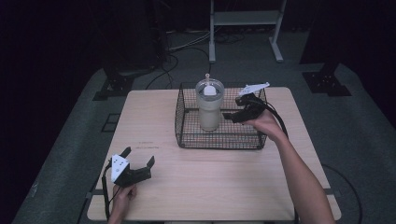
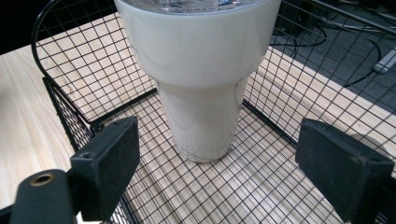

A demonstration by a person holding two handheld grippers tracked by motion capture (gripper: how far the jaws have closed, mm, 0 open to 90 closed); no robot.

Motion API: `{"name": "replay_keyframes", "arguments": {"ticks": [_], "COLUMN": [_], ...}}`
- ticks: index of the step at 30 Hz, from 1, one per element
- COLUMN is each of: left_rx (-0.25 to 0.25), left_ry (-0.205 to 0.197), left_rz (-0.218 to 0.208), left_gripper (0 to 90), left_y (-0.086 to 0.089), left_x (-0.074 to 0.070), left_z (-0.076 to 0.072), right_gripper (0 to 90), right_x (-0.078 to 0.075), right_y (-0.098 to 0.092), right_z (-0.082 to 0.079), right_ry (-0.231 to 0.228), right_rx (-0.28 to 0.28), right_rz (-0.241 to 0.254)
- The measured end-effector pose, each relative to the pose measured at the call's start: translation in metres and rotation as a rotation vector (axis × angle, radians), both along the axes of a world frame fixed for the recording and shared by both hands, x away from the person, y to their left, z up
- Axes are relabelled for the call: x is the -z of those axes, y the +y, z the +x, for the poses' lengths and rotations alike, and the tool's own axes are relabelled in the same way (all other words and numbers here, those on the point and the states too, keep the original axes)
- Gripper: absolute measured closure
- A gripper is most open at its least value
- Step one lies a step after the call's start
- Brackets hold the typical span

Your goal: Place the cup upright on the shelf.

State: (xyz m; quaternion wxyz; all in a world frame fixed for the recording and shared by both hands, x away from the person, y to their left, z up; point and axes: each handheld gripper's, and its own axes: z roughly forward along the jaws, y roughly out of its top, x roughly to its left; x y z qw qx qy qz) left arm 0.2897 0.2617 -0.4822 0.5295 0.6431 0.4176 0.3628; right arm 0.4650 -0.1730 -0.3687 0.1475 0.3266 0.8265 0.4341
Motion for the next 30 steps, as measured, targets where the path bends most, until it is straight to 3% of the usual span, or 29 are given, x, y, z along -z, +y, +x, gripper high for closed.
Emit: {"name": "replay_keyframes", "arguments": {"ticks": [17, 30], "left_rx": [0.000, 0.000], "left_ry": [-0.002, -0.001], "left_rz": [-0.001, 0.000], "left_gripper": [0.0, 0.0], "left_y": [0.000, 0.000], "left_x": [0.000, 0.000], "left_z": [0.000, 0.000], "right_gripper": [13.2, 13.3], "right_x": [-0.012, -0.010], "right_y": [-0.014, -0.028], "right_z": [-0.026, -0.048], "right_ry": [-0.026, -0.030], "right_rx": [-0.033, -0.044], "right_rz": [-0.002, -0.004]}}
